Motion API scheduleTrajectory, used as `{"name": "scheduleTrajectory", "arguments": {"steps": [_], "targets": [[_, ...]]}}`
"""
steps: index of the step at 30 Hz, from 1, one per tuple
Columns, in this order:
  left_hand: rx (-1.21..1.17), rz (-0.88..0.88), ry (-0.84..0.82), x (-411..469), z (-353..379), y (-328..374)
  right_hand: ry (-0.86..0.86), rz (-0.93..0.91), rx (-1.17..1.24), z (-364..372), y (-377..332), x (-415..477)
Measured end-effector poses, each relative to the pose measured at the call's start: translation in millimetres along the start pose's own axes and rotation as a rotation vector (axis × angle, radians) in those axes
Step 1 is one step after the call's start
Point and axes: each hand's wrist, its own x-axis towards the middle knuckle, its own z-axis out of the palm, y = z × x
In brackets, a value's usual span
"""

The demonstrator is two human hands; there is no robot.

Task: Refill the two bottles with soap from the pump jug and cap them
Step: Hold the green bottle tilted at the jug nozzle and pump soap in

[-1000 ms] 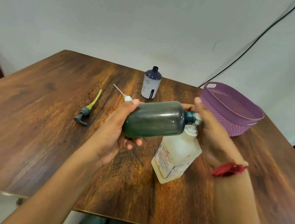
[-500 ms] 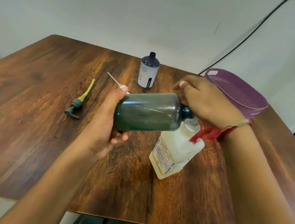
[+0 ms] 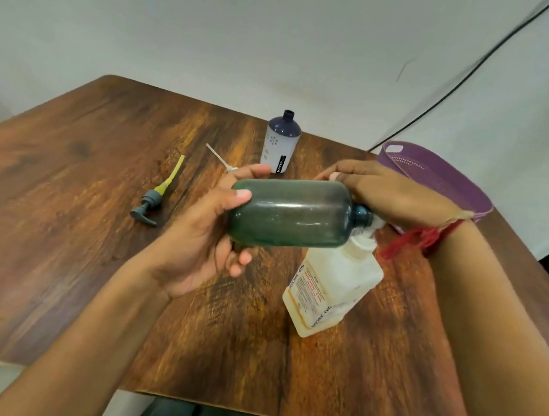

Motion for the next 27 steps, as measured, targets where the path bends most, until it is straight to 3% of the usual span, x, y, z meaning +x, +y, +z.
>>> {"name": "scheduleTrajectory", "arguments": {"steps": [5, 9, 16, 20, 25, 27], "targets": [[0.018, 0.058, 0.057, -3.4, 0.1, -3.1, 0.078, -0.022, 0.034, 10.9, 7.1, -1.1], [0.031, -0.012, 0.082, -6.8, 1.7, -5.2, 0.16, 0.013, 0.08, 18.0, 12.1, -8.5], [0.055, -0.064, 0.046, -7.7, 6.5, -2.4, -0.139, 0.06, -0.097, -5.4, -1.7, -6.2], [0.031, -0.052, 0.046, -6.3, 8.3, -1.2, -0.076, 0.039, -0.188, -12.1, -1.9, 1.9], [0.133, -0.012, 0.101, -3.5, 5.2, -2.2, -0.076, 0.069, -0.025, -0.5, 0.3, 11.0], [0.162, 0.002, 0.16, -0.8, 4.6, -4.7, 0.04, 0.038, 0.001, 3.1, 6.2, 13.6]]}}
